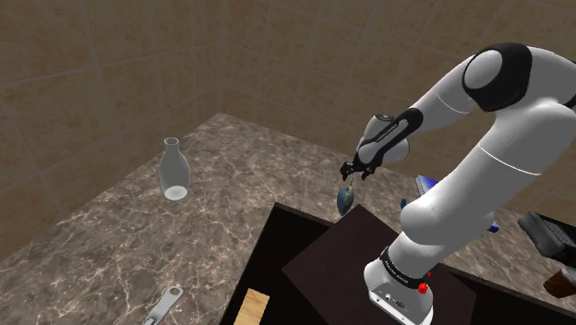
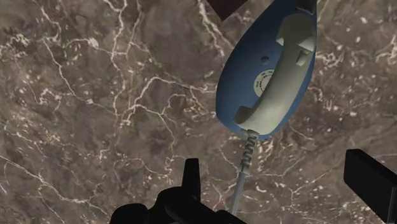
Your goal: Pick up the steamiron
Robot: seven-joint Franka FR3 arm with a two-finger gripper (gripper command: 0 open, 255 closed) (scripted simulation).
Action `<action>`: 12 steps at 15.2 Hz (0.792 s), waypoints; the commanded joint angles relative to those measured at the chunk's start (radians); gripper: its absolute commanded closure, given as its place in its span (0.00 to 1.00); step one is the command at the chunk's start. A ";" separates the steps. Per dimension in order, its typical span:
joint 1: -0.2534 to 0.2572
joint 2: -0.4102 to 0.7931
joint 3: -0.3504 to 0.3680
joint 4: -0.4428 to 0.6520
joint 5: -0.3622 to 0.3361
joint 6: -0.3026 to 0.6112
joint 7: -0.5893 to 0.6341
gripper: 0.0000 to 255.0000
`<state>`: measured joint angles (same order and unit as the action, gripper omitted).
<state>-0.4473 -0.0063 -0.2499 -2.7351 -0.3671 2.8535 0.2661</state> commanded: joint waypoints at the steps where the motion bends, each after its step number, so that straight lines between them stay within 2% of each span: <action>1: -0.005 0.047 -0.004 0.007 -0.010 0.042 0.015 0.00; 8: 0.000 0.151 -0.016 0.019 -0.045 0.135 0.055 0.00; 9: -0.001 0.151 -0.017 0.019 -0.045 0.135 0.053 1.00; 12: -0.002 0.151 -0.017 0.018 -0.045 0.135 0.053 1.00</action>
<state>-0.4490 0.1431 -0.2670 -2.7162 -0.4122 2.9885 0.3192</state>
